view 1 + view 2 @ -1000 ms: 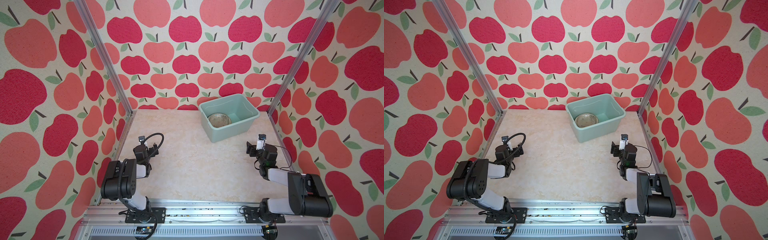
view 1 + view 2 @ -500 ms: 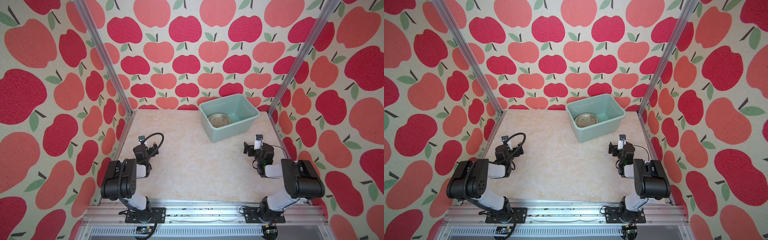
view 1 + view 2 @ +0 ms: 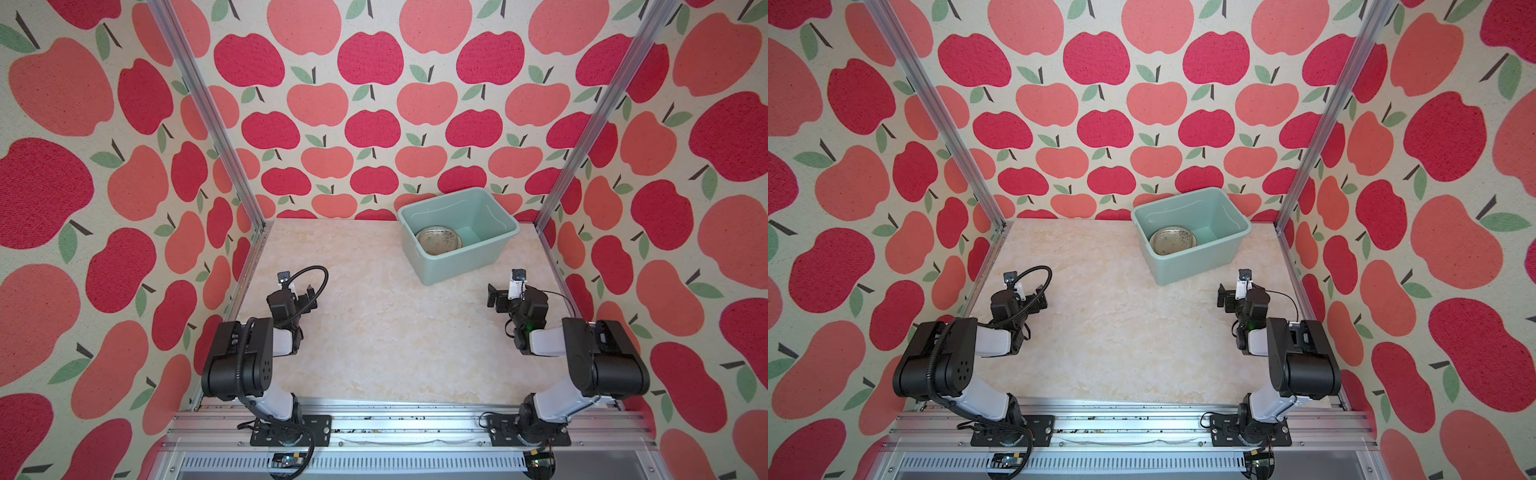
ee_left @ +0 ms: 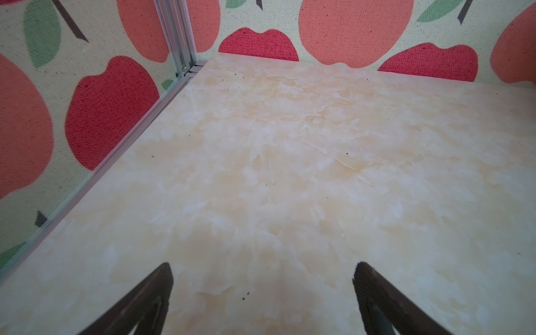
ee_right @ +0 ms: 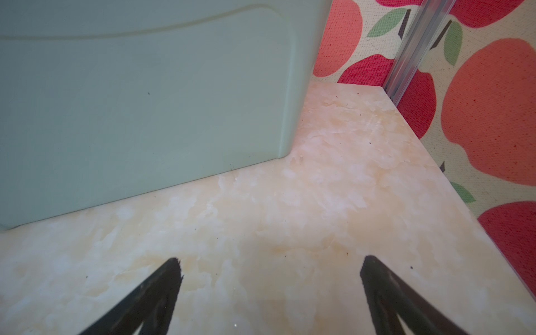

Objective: Place the plates into the plastic bin on the countertop

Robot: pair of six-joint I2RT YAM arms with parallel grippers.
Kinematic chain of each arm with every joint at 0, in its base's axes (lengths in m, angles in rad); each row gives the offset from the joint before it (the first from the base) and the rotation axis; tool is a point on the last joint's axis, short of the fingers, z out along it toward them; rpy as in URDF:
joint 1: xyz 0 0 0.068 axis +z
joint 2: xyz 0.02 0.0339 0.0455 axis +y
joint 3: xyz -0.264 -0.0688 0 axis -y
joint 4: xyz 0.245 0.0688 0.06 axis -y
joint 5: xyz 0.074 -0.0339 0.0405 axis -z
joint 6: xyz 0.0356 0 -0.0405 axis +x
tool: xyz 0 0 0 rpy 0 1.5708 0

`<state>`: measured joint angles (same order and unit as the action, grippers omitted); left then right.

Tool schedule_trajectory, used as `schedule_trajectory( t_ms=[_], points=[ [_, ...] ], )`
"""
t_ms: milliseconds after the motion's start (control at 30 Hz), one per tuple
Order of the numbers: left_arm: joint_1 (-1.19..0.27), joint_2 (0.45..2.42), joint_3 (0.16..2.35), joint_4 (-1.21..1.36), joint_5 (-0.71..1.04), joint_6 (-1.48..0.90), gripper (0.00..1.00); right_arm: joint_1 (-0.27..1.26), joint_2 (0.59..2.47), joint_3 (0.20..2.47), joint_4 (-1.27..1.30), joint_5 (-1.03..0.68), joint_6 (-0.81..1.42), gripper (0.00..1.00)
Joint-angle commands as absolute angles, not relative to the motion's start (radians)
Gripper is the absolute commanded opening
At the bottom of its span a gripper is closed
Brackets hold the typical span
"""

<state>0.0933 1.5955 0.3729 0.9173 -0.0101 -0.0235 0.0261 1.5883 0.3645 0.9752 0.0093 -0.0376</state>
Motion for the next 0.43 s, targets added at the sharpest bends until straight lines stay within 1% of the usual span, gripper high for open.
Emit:
schedule_trajectory(
  t_ms=[0, 400],
  points=[
    [0.090, 1.608, 0.385, 0.950, -0.008, -0.005, 0.99, 0.037, 1.591, 0.378, 0.969, 0.017, -0.049, 0.99],
    [0.090, 1.608, 0.385, 0.950, -0.010, -0.005, 0.99, 0.034, 1.586, 0.370, 0.979, 0.008, -0.046, 0.99]
  ],
)
